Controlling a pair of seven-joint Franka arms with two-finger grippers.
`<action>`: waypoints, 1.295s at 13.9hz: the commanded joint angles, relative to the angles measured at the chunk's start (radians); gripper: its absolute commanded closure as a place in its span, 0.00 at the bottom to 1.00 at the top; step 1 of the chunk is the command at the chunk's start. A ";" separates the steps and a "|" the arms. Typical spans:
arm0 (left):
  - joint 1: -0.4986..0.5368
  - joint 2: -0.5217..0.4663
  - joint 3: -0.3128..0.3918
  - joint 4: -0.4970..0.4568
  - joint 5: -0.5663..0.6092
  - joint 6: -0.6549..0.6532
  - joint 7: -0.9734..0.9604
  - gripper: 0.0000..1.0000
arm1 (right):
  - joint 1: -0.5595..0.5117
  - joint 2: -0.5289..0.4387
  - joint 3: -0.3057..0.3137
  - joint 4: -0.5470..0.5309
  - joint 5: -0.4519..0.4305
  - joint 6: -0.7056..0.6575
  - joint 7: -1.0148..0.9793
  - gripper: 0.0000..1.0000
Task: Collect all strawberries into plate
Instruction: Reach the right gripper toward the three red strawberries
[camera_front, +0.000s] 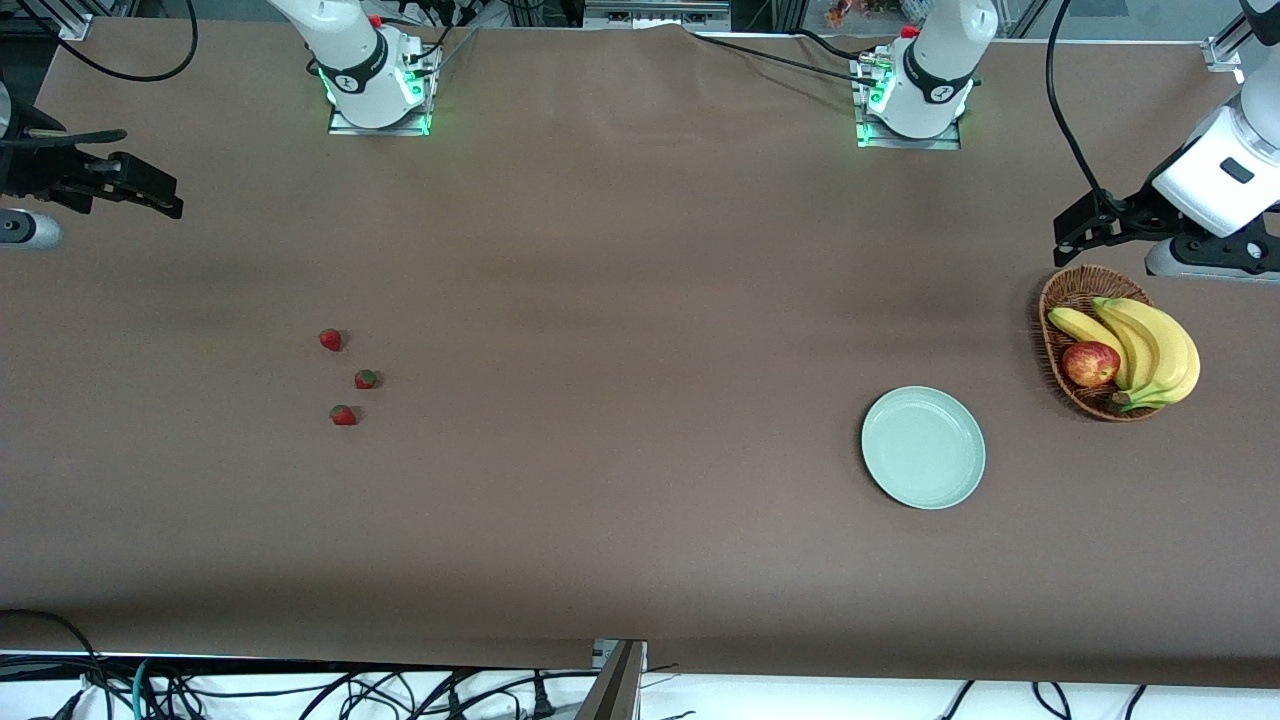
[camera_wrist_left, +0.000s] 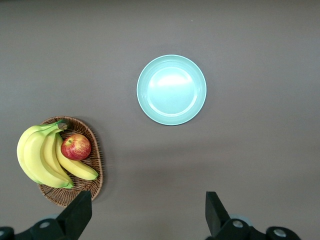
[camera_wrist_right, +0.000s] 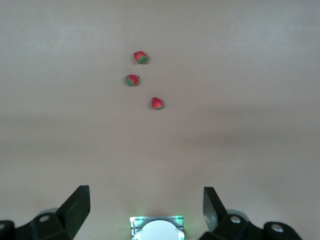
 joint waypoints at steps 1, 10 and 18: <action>-0.006 0.016 0.006 0.038 0.006 -0.027 0.015 0.00 | -0.010 0.035 0.005 0.020 0.018 0.026 -0.010 0.00; -0.006 0.016 0.006 0.038 0.006 -0.028 0.012 0.00 | 0.000 0.293 0.008 0.013 0.018 0.299 -0.010 0.00; -0.006 0.016 0.008 0.038 0.005 -0.028 0.012 0.00 | 0.052 0.626 0.011 0.001 0.003 0.713 -0.010 0.00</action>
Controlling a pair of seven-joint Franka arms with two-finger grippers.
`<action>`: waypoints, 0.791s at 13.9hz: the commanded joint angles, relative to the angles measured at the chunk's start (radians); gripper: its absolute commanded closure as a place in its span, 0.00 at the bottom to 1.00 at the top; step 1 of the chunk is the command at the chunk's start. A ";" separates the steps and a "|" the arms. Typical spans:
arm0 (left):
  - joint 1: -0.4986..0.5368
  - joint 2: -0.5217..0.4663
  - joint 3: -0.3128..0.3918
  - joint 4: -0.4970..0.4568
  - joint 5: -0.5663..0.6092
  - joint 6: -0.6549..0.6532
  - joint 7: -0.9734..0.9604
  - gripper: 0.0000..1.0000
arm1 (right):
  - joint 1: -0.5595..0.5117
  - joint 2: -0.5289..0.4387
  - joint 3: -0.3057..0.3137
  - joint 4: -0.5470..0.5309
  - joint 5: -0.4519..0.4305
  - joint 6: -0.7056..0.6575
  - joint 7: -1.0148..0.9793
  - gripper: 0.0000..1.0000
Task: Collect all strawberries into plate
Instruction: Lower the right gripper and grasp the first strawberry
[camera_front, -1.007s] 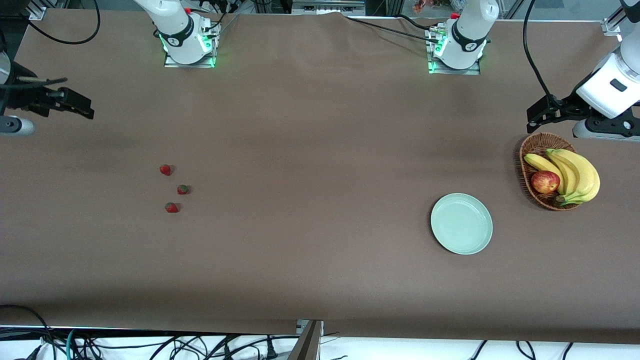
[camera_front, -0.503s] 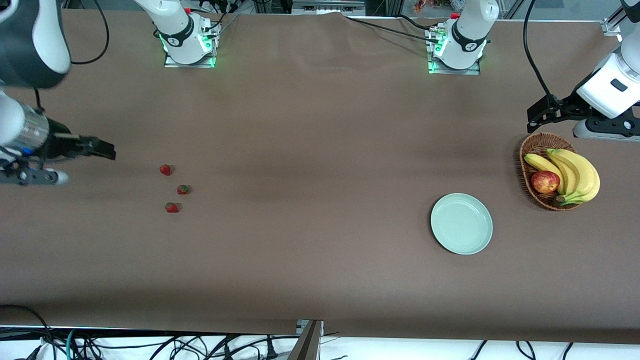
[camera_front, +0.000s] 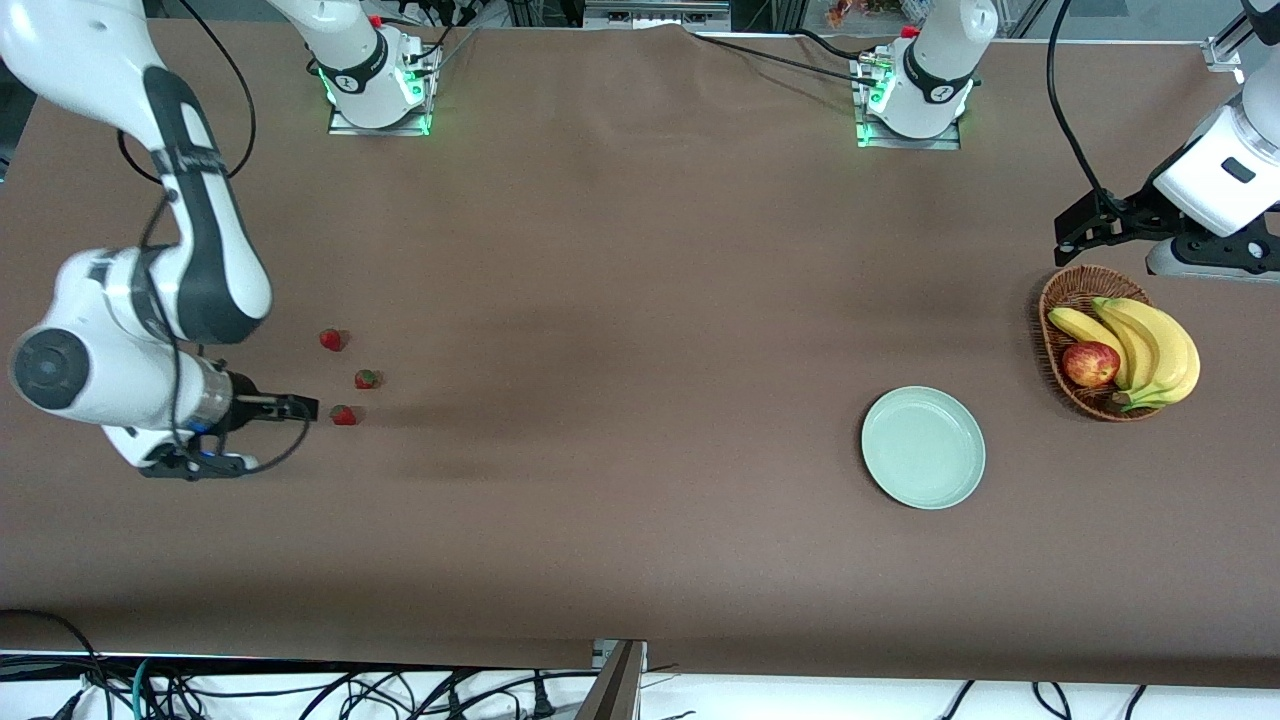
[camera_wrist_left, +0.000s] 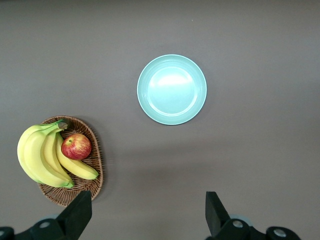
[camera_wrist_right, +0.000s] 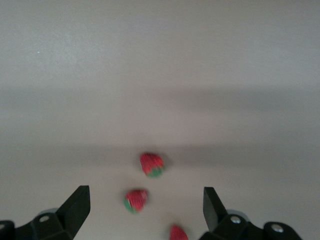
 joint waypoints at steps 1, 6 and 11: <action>-0.004 0.016 0.006 0.036 0.005 -0.026 0.013 0.00 | 0.025 0.078 0.002 0.005 0.001 0.113 -0.010 0.00; -0.004 0.016 0.008 0.036 0.005 -0.027 0.013 0.00 | 0.019 0.115 -0.002 -0.081 -0.004 0.262 -0.013 0.00; -0.004 0.016 0.009 0.036 0.000 -0.033 0.013 0.00 | 0.008 0.114 -0.004 -0.114 -0.007 0.256 -0.048 0.00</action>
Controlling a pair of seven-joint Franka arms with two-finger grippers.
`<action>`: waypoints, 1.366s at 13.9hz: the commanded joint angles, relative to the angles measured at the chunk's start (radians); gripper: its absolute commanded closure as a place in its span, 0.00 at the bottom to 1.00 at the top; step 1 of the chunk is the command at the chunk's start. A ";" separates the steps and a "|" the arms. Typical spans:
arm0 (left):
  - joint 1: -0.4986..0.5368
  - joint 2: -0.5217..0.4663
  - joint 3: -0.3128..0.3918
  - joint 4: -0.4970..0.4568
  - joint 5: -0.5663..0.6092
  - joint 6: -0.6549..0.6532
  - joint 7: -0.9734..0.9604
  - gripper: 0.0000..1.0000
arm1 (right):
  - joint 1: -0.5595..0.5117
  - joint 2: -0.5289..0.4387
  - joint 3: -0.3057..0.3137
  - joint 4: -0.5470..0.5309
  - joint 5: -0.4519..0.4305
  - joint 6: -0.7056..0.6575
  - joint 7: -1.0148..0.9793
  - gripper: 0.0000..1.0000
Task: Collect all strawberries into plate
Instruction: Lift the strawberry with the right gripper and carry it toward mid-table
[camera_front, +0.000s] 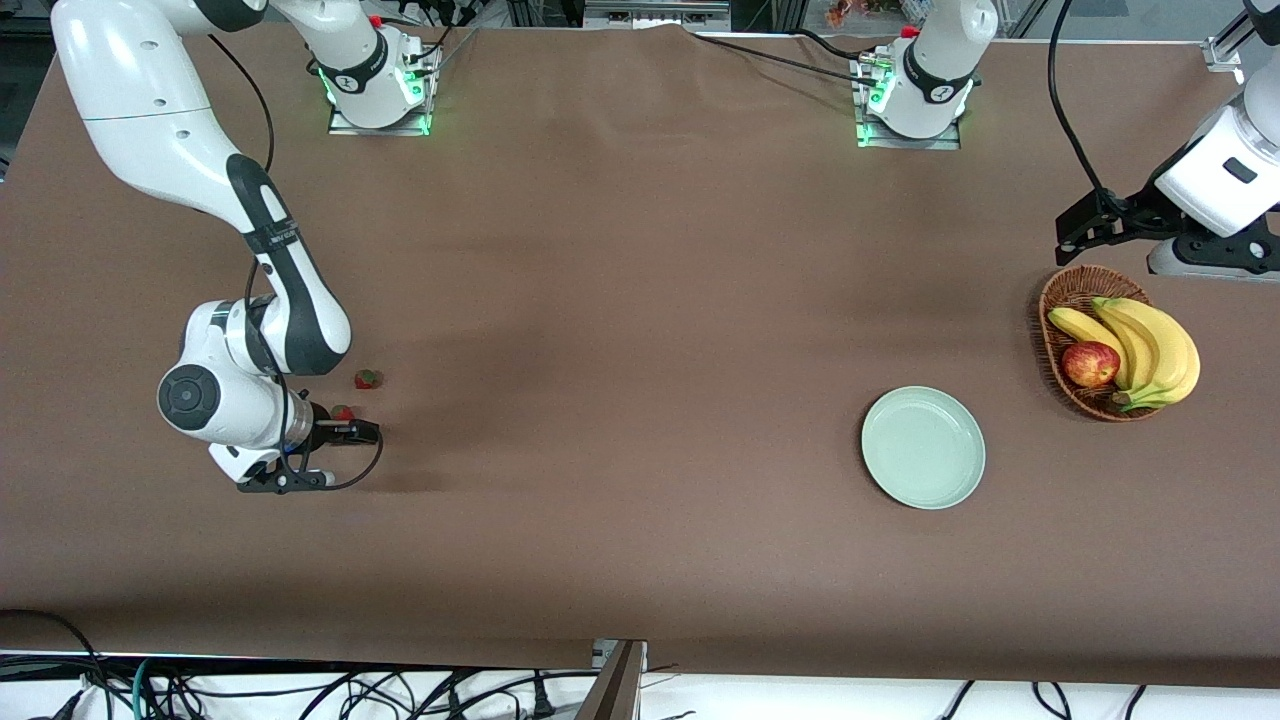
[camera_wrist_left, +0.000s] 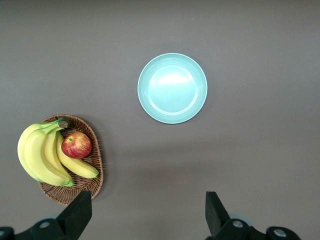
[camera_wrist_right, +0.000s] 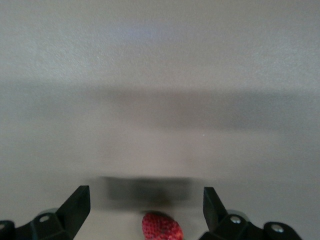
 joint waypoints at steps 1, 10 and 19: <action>-0.004 0.016 0.009 0.036 0.000 -0.026 0.013 0.00 | -0.011 -0.026 0.005 -0.045 -0.005 0.007 -0.047 0.00; -0.004 0.016 0.009 0.037 0.000 -0.029 0.013 0.00 | -0.011 -0.048 -0.006 -0.049 -0.005 -0.088 -0.072 0.71; -0.004 0.016 0.009 0.037 0.000 -0.034 0.013 0.00 | 0.058 -0.037 0.005 0.124 0.012 -0.213 -0.063 1.00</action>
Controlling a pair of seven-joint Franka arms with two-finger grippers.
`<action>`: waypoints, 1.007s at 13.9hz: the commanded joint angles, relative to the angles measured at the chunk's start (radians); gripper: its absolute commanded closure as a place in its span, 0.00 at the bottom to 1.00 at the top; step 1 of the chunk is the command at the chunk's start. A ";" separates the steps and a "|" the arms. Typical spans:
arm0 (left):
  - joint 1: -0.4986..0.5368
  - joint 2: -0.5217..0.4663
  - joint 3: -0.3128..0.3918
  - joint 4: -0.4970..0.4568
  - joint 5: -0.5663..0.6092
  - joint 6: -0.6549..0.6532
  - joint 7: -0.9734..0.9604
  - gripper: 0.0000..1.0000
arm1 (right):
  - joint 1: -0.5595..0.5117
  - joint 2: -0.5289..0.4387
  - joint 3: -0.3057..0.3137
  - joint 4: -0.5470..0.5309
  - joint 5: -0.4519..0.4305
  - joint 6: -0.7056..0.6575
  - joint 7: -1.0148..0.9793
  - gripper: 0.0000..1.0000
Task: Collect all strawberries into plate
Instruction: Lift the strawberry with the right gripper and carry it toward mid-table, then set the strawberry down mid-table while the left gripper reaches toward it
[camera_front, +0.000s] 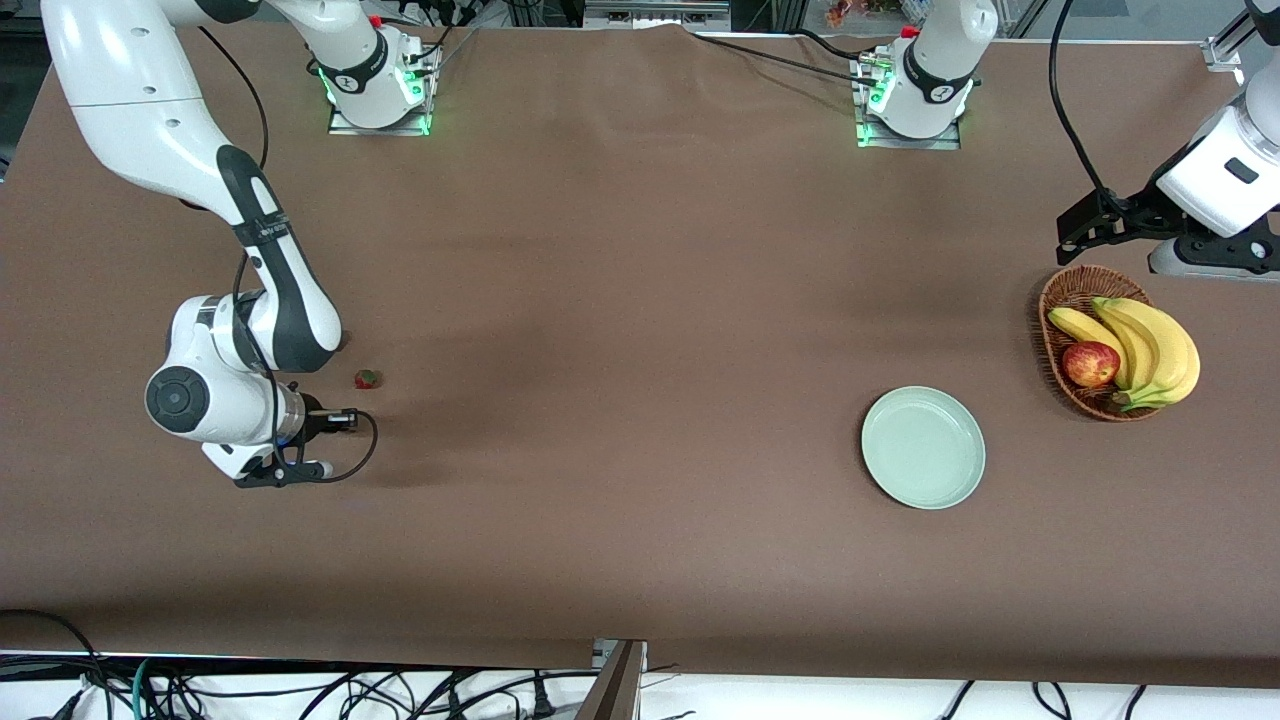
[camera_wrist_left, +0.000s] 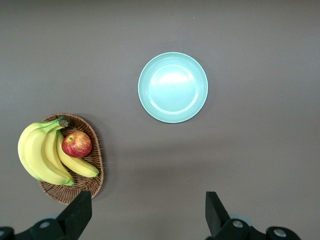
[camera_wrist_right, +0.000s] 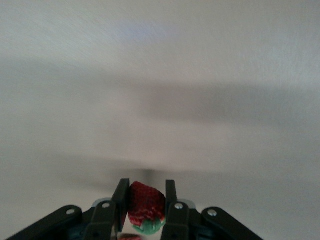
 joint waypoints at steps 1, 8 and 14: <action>-0.005 0.015 0.007 0.037 0.000 -0.029 0.013 0.00 | 0.097 -0.008 0.003 0.088 0.012 -0.082 0.019 1.00; -0.003 0.015 0.008 0.037 0.000 -0.032 0.018 0.00 | 0.444 0.026 0.015 0.099 0.039 0.121 0.782 1.00; 0.000 0.016 0.010 0.037 -0.001 -0.043 0.021 0.00 | 0.703 0.179 0.018 0.193 0.076 0.439 1.203 1.00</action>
